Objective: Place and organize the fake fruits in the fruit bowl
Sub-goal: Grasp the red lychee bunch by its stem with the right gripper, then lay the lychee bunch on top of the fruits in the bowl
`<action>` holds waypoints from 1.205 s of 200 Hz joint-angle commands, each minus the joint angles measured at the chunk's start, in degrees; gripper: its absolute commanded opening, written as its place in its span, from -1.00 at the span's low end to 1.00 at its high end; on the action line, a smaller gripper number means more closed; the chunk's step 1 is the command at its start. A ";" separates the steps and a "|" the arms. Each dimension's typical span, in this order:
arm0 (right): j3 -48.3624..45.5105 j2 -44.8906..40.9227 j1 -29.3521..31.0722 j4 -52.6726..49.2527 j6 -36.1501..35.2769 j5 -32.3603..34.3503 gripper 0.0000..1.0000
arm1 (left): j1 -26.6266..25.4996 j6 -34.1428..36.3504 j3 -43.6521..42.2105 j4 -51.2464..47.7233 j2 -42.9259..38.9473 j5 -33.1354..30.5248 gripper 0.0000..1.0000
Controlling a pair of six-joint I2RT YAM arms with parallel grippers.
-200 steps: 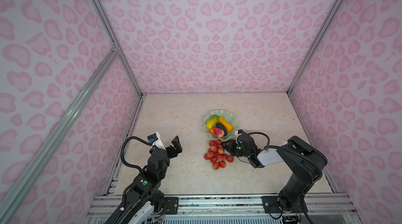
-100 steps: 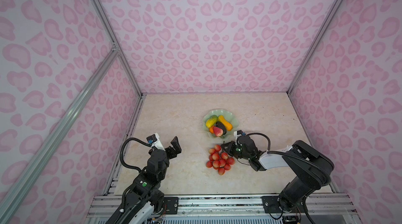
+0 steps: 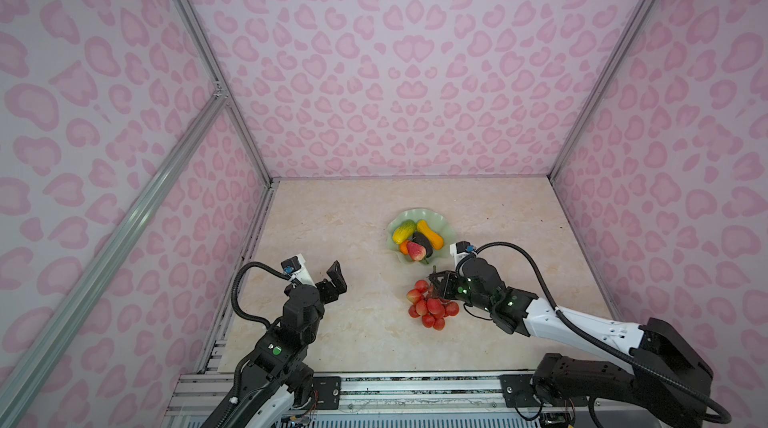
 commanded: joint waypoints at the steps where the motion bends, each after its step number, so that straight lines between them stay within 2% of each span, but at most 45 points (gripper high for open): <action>1: 3.11 -3.49 -0.05 -7.14 -8.02 6.80 -1.00 | 0.08 -0.26 0.44 1.44 0.27 0.28 0.97; 13: 5.02 -4.51 -0.41 -7.22 -11.89 9.06 -1.00 | 0.08 -0.07 0.44 1.80 0.48 0.29 0.97; 29: 8.92 -3.29 -3.44 -8.19 -16.38 8.02 -1.00 | 0.08 0.03 0.93 1.75 0.94 0.70 0.97; 62: 18.99 6.05 -12.49 -9.29 -21.89 -2.66 -1.00 | 0.08 0.53 1.84 1.31 1.30 1.82 0.97; 93: 31.06 17.75 -16.69 -14.55 -27.60 -8.89 -1.00 | 0.08 0.79 2.01 1.00 0.60 2.60 0.97; 138: 44.52 33.42 -19.19 -21.53 -32.41 -16.10 -1.00 | 0.08 4.10 2.13 2.02 -0.71 6.74 0.97; 178: 49.06 41.65 -19.40 -22.94 -33.08 -17.54 -1.00 | 0.08 6.60 2.81 2.13 -0.99 9.30 0.97; 202: 52.86 44.60 -19.50 -24.66 -33.83 -17.24 -0.59 | 0.08 7.06 3.11 1.60 -1.07 8.83 0.97; 219: 54.56 45.25 -19.63 -24.86 -33.66 -16.42 -0.15 | 0.08 7.31 3.17 1.33 -1.25 8.51 0.97; 241: 54.41 43.20 -20.04 -23.43 -32.99 -14.74 0.16 | 0.08 7.86 2.55 1.76 -1.73 6.96 0.97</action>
